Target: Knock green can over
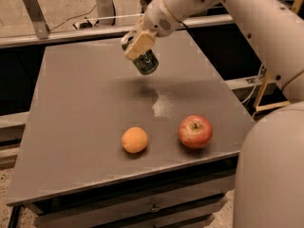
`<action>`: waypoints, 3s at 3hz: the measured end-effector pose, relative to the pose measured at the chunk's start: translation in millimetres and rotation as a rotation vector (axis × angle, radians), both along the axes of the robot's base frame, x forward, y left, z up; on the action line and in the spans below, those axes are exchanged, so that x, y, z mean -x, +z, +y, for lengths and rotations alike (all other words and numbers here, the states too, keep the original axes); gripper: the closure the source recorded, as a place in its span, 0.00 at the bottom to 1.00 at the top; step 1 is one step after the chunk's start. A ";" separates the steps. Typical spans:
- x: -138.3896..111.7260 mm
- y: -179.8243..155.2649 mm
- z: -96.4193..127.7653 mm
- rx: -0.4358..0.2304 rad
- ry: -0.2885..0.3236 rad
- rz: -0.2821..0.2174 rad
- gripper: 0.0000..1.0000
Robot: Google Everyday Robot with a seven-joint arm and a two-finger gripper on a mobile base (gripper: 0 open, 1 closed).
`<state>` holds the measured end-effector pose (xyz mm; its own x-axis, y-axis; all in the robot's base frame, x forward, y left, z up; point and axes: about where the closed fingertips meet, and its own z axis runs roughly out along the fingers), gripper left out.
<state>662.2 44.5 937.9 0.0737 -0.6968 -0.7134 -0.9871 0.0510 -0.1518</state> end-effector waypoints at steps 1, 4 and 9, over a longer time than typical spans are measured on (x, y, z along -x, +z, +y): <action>31.6 3.3 10.5 0.271 -0.037 -0.023 1.00; 48.6 -84.4 21.3 0.941 0.025 -0.127 0.36; 37.1 -56.6 -19.1 0.846 -0.018 -0.206 0.00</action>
Offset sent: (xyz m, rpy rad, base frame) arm -0.0185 -0.0157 -0.0533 -1.3864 -0.3560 -0.1334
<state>625.0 25.4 881.2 0.1285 -0.9892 0.0704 -0.9359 -0.1444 -0.3214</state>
